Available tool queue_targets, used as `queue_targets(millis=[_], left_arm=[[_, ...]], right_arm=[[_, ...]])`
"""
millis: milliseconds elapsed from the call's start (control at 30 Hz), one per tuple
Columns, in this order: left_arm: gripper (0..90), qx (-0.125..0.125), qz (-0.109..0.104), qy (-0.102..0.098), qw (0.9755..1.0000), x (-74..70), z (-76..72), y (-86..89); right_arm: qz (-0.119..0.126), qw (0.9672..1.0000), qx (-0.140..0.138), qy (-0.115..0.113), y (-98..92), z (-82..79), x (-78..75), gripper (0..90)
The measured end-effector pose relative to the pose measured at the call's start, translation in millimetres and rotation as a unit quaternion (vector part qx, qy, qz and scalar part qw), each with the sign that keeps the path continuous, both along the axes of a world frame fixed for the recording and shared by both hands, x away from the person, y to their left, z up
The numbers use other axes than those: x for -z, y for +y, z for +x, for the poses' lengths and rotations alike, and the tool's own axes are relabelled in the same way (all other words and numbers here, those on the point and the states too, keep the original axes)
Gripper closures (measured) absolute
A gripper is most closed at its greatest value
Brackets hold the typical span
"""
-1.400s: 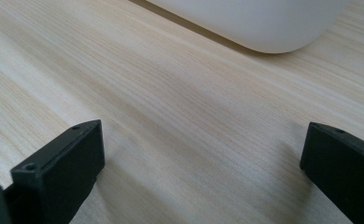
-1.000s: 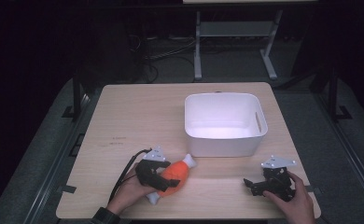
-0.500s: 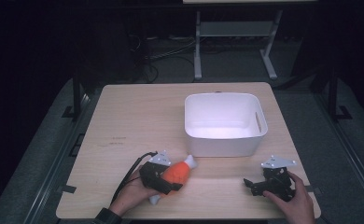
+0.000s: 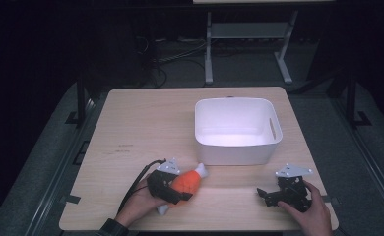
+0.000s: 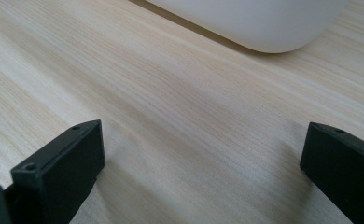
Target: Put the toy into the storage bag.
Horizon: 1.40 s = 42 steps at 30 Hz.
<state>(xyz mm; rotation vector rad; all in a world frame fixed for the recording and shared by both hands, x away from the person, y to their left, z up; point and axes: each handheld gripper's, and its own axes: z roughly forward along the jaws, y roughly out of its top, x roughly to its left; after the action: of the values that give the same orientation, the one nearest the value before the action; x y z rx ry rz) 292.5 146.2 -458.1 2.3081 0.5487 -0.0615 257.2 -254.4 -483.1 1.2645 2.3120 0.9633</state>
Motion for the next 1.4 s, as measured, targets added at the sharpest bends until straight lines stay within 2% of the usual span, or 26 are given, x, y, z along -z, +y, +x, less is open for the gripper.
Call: queue_targets(millis=[400, 733, 867, 1067, 1400], left_arm=[[29.9, 0.018, -0.005, -0.008, 0.9998, -6.8, -0.3, 4.6], [29.9, 0.053, 0.0, -0.013, 0.9985, -12.0, 0.2, 8.0], [29.9, 0.057, -0.008, -0.014, 0.9982, -16.0, 1.5, 9.6], [29.9, 0.079, -0.014, -0.02, 0.9965, -27.4, 4.9, 9.6], [29.9, 0.112, -0.019, -0.019, 0.9933, -42.9, 7.9, 5.4]], right_arm=[[0.0, 1.0, 0.0, 0.0, 0.0, 0.0, 0.0, 0.0], [0.0, 1.0, 0.0, 0.0, 0.0, 0.0, 0.0, 0.0], [0.0, 1.0, 0.0, 0.0, 0.0, 0.0, 0.0, 0.0], [0.0, 1.0, 0.0, 0.0, 0.0, 0.0, 0.0, 0.0], [0.0, 1.0, 0.0, 0.0, 0.0, 0.0, 0.0, 0.0]])
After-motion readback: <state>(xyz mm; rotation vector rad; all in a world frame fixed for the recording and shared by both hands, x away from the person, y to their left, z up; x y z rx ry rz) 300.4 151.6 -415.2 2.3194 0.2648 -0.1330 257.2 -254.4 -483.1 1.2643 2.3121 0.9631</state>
